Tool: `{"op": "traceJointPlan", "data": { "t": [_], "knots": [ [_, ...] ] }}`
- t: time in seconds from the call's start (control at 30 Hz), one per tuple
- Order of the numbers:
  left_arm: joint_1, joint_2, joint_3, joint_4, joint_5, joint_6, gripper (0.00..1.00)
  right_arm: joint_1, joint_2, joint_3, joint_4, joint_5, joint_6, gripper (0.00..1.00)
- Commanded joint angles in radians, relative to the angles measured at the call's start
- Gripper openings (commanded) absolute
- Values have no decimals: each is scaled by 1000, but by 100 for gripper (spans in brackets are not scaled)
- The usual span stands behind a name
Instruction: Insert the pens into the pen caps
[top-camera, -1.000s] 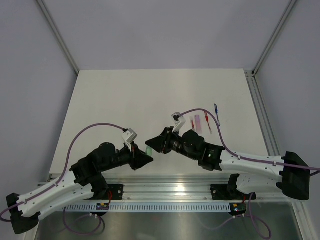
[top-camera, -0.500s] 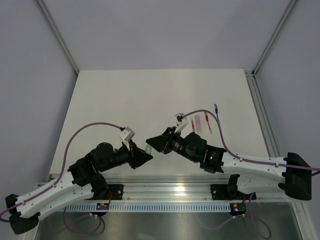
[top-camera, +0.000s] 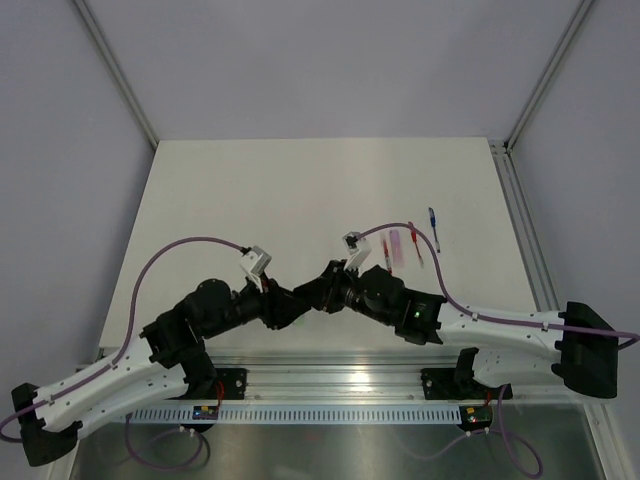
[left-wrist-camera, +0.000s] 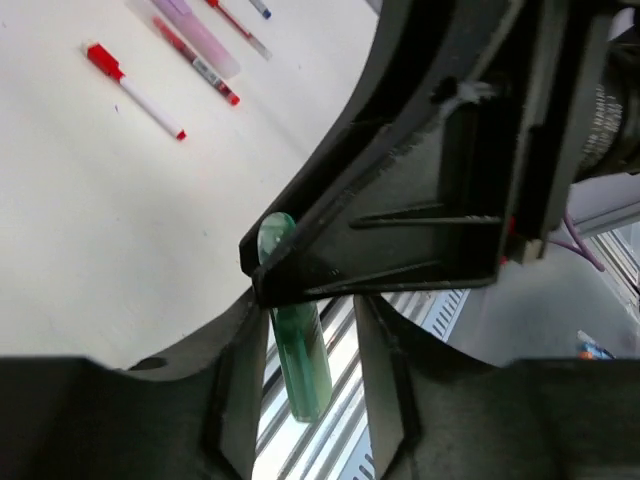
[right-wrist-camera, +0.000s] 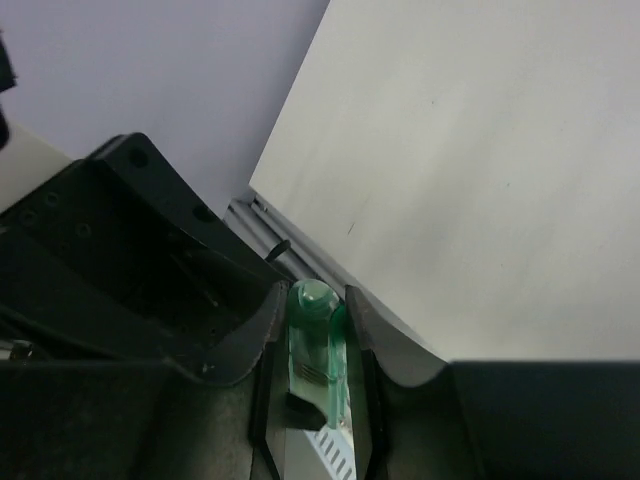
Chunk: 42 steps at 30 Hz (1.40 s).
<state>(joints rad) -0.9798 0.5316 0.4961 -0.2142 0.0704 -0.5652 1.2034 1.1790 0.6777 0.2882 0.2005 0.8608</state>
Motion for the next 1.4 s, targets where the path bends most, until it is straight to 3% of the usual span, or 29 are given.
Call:
{"op": "traceJointPlan", "data": {
  "t": [0.0,0.37,0.47,0.77,1.07,1.2,1.3,1.33,1.37],
  "knots": [
    [13,-47,78,320,-77,-12,45,-43,-5,12,-199,-151,9,0],
    [13,-194,56,26,-66,-12,80,-366,114,194,-247,-314,-120,0],
    [13,-240,110,-119,-144,24,99,-435,223,247,-292,-329,-236,0],
    [13,-165,240,-448,-279,102,99,-516,507,411,-452,-273,-466,1],
    [13,-131,243,-473,-313,116,99,-545,728,540,-448,-247,-490,7],
    [15,-157,240,-473,-317,110,99,-548,755,543,-443,-242,-476,26],
    [13,-199,236,-458,-325,117,99,-548,730,531,-448,-222,-456,50],
    [13,-203,236,-456,-328,119,99,-548,714,527,-445,-222,-453,50],
    [13,-209,236,-456,-333,117,99,-548,699,522,-445,-220,-450,58]
  ]
}}
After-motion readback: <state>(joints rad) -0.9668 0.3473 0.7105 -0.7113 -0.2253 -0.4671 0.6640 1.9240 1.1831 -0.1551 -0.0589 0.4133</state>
